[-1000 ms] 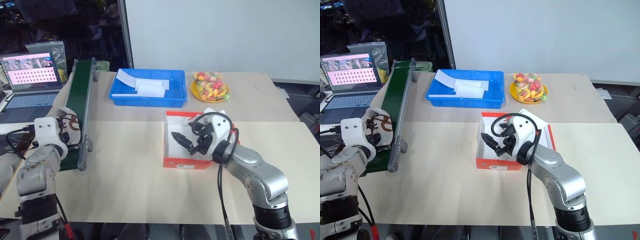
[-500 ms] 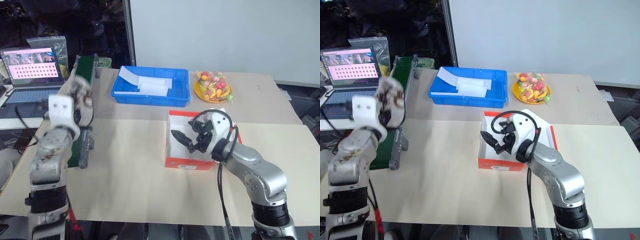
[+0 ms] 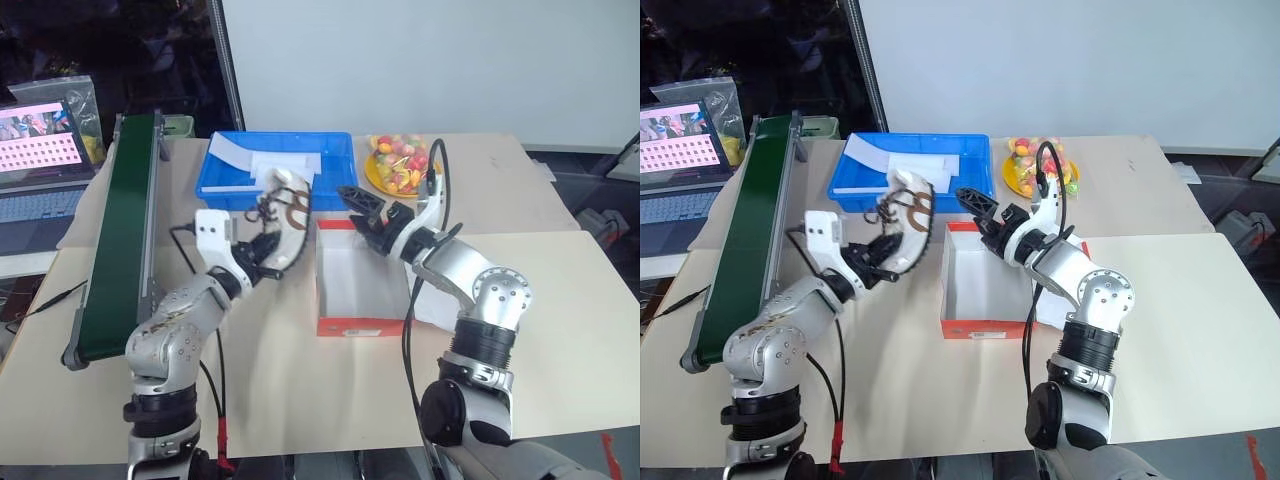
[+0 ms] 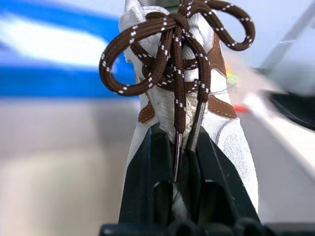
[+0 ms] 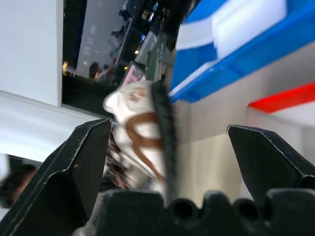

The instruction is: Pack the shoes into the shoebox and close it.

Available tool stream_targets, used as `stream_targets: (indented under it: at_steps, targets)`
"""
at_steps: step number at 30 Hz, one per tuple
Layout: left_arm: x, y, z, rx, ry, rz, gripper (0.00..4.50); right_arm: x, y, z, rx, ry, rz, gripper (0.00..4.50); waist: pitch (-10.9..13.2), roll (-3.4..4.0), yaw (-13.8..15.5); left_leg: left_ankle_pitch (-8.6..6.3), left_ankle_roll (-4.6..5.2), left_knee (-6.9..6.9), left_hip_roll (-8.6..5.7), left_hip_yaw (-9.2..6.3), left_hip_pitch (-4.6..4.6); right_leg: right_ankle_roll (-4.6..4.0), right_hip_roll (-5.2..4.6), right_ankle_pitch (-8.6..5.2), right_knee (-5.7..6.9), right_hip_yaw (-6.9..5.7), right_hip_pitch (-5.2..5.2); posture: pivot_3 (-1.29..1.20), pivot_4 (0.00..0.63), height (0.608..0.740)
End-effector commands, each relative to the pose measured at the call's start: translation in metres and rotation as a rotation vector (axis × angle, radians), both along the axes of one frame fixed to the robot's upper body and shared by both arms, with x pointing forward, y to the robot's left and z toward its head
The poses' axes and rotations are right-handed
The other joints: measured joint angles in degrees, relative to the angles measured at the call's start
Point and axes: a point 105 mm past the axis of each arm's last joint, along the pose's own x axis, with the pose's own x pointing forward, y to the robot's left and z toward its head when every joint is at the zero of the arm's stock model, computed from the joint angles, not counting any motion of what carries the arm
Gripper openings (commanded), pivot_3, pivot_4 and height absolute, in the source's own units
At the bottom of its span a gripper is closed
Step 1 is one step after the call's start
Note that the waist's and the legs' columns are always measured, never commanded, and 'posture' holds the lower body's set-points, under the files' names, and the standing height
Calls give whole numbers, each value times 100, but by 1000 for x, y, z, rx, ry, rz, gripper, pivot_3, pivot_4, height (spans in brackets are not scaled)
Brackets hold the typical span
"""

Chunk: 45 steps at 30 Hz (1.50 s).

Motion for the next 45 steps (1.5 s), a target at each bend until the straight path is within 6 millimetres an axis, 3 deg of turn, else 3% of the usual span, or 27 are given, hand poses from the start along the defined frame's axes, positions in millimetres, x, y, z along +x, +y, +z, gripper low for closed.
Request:
stream_targets:
  at_steps: [1,9,14,18,23,28,31,40,45]
  targets:
    - [-7,-3,20,24,-80,-44,25,-3,3,11,-5,-25,10,4500,0,1,-18,0,1,3,1,7,1,0,1,0,0,5,1,0,150,724]
    - [-6,-11,25,104,-139,-67,25,-10,15,-14,-101,87,37,4500,-1,3,-3,2,1,10,1,9,3,0,4,0,5,11,3,0,150,724]
    - [-4,-15,25,105,-144,-77,25,-15,30,-11,-80,126,75,4500,-1,4,-4,2,1,9,1,9,3,0,5,0,6,11,2,0,150,724]
    - [-3,-16,24,114,-147,-82,25,-16,29,-8,-88,129,75,4500,0,6,-4,2,1,9,1,10,4,0,5,0,6,11,2,0,150,724]
    - [1,-14,23,128,-153,-75,25,-24,39,4,-113,70,116,4500,0,7,-12,2,2,9,1,10,3,0,6,0,5,11,2,0,150,724]
    - [2,-14,25,130,-158,-73,25,-24,44,3,-167,42,117,4500,0,8,-7,2,2,9,1,10,3,0,7,0,5,11,2,0,150,724]
    - [0,-15,25,132,-157,-77,0,-21,41,3,-174,35,96,3813,0,8,-1,2,2,10,1,9,3,0,7,0,5,11,2,0,150,724]
    - [1,-10,25,139,-159,-62,0,-16,36,9,-125,24,71,787,0,8,-7,2,2,9,2,10,3,0,7,0,5,11,1,0,150,724]
    - [0,-11,25,144,-159,-66,0,-16,37,18,-104,-4,78,787,0,8,-4,2,3,10,1,9,2,0,7,0,4,11,2,0,150,724]
